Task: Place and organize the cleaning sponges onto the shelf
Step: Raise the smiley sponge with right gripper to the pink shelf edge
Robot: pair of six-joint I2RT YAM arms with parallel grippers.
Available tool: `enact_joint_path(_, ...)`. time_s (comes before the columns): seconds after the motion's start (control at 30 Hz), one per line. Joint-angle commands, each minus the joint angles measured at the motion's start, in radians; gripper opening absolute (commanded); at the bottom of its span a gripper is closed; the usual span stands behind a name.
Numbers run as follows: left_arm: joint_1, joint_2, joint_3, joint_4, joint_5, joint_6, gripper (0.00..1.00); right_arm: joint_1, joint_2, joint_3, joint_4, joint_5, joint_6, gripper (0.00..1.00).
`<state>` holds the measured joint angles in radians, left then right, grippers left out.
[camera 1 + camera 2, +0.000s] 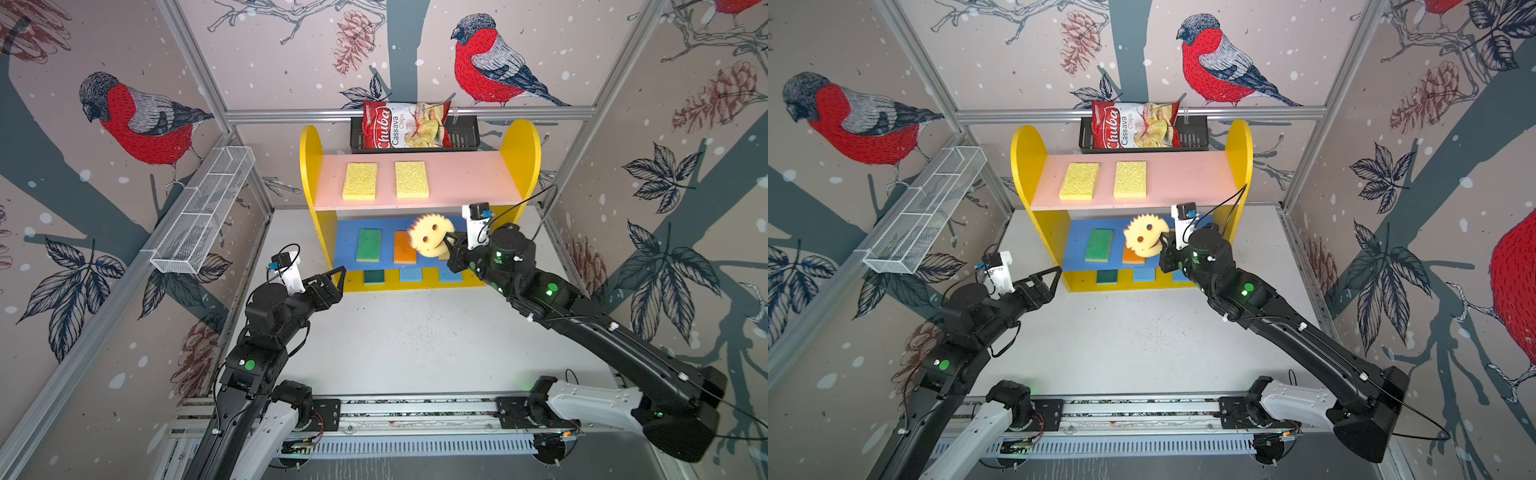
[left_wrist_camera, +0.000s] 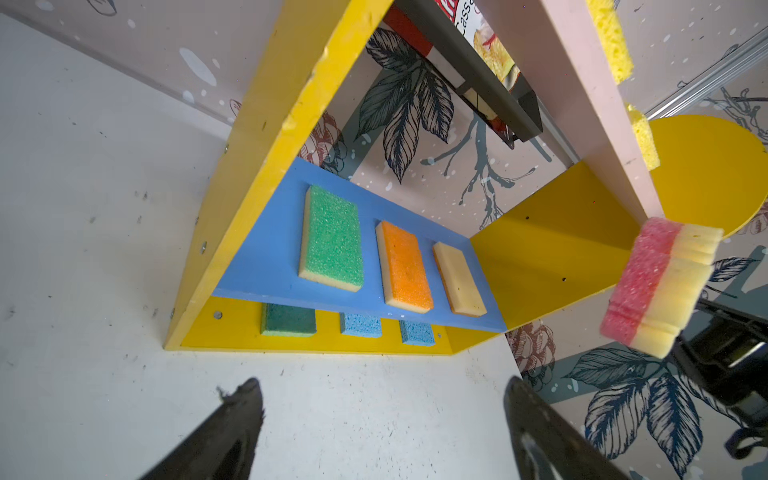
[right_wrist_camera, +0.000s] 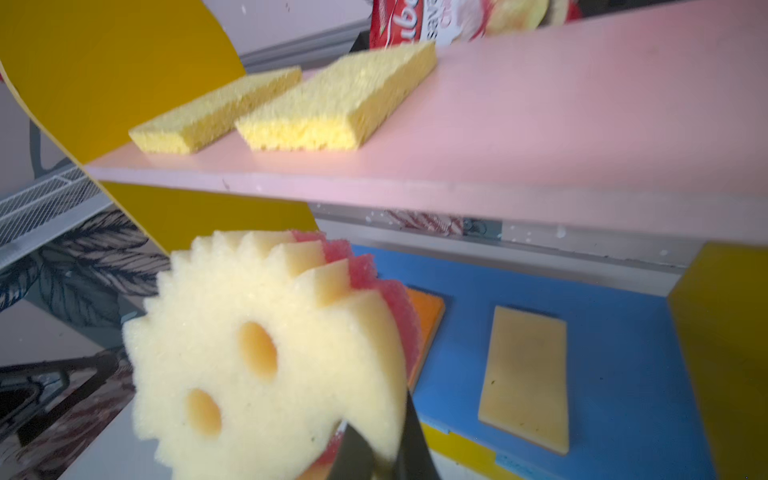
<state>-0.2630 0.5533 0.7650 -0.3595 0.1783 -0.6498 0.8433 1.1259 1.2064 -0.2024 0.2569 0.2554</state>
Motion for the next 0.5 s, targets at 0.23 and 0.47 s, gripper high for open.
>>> enact_joint_path(0.23,0.000,0.023,0.093,-0.050,-0.055,0.087,0.90,-0.028,-0.016,0.105,0.042,0.150,-0.074,0.00)
enact_joint_path(0.47,0.000,0.029,0.098,-0.048,-0.065,0.099,0.90,-0.067,0.031,0.195,0.035,0.173,-0.061,0.00)
